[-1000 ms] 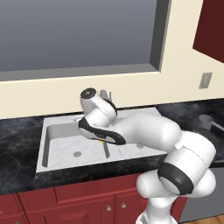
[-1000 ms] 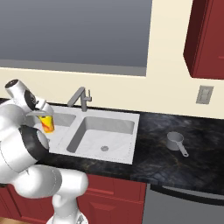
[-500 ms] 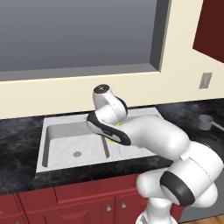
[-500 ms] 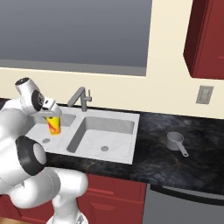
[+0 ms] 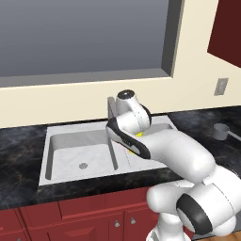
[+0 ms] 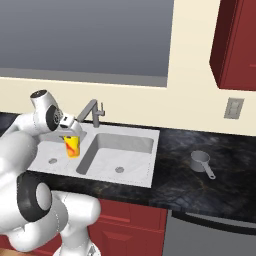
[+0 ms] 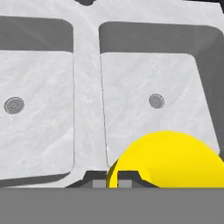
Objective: Move any existing items from the left basin to the right basin for drying. Then move the measuring cup from the counter to the left basin of the sink for washing.
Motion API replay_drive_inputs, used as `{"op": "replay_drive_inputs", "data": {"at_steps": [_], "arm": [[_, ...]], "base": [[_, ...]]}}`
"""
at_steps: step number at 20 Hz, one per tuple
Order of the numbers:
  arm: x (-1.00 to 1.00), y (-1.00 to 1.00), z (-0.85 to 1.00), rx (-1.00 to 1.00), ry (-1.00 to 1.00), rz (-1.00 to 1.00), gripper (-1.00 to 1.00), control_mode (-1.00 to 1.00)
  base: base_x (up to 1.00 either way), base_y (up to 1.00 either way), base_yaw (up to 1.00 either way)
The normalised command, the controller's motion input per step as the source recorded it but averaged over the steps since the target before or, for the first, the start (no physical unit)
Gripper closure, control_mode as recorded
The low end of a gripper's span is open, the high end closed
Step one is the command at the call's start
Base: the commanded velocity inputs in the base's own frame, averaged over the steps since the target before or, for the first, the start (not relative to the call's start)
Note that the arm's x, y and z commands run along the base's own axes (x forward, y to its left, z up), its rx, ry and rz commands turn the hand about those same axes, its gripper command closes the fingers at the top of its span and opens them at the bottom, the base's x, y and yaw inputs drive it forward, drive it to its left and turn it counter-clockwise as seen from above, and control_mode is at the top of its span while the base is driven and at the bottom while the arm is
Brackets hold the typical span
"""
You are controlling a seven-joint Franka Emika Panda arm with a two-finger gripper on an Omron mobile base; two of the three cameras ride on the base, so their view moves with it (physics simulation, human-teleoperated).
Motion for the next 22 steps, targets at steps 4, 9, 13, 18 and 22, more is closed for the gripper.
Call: {"op": "replay_drive_inputs", "data": {"at_steps": [4, 9, 13, 18, 22], "arm": [[-0.09, -0.50, 0.00, 0.00, 0.00, 0.00, 1.00, -1.00], [-0.04, -0.50, 0.00, 0.00, 0.00, 0.00, 1.00, -1.00], [0.00, -0.54, 0.00, 0.00, 0.00, 0.00, 1.00, -1.00], [0.00, -0.51, 0.00, 0.00, 0.00, 0.00, 1.00, -1.00], [0.01, -0.46, -0.08, 0.02, 0.01, 0.00, 1.00, -1.00]], "base": [[0.00, 0.00, 0.00], [0.00, 0.00, 0.00], [0.00, 0.00, 0.00], [0.00, 0.00, 0.00], [0.00, 0.00, 0.00]]}}
